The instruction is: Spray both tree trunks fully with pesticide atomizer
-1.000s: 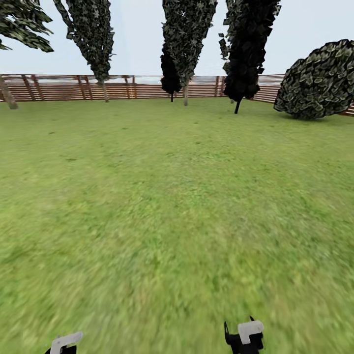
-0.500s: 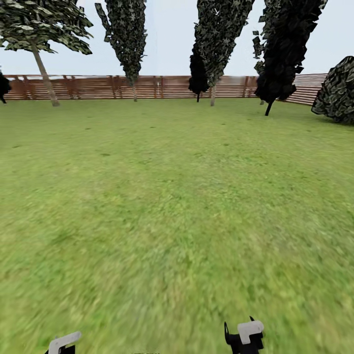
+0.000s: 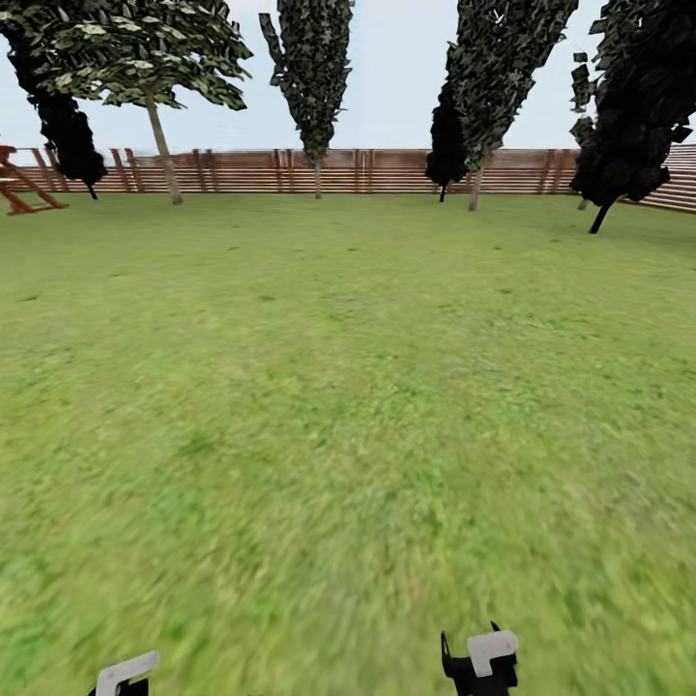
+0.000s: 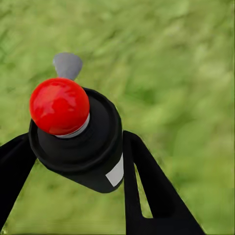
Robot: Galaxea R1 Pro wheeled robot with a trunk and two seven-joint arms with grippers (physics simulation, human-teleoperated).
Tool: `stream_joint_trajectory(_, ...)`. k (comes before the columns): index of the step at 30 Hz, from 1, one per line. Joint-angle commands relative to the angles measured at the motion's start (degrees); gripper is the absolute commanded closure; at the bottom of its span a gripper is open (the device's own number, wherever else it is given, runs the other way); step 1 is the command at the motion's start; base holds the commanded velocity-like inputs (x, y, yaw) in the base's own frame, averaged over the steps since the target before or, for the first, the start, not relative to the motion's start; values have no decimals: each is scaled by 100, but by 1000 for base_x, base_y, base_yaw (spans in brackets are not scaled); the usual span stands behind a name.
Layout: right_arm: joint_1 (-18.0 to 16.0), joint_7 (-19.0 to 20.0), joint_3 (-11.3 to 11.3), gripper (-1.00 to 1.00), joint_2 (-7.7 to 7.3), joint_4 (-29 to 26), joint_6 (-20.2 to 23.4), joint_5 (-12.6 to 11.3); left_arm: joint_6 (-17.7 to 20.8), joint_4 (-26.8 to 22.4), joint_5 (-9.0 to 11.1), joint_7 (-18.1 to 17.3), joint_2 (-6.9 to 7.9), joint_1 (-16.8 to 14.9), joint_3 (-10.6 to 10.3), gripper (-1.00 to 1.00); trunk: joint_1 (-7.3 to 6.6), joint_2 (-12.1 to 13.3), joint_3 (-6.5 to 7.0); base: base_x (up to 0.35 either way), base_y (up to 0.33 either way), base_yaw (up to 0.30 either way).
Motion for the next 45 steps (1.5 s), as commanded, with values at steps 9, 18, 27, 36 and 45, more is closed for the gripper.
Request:
stream_joint_trajectory(9,0,0,0,-100,0,0,0,0,-2,0,1,0,0,0,1,100,0,0,0,0,254,286)
stream_joint_trajectory(18,0,0,0,-100,0,2,0,0,4,0,1,0,0,0,1,100,0,0,0,0,238,286)
stream_joint_trajectory(27,0,0,0,-100,0,2,0,0,1,2,-3,0,0,0,1,100,0,0,0,-7,273,286)
stream_joint_trajectory(36,0,0,0,-100,0,1,0,0,-2,1,-4,-4,-9,0,1,100,0,0,0,-85,265,286)
stream_joint_trajectory(45,0,5,0,-100,-2,3,0,0,14,0,-5,-54,-9,0,-1,100,0,0,0,21,14,220)
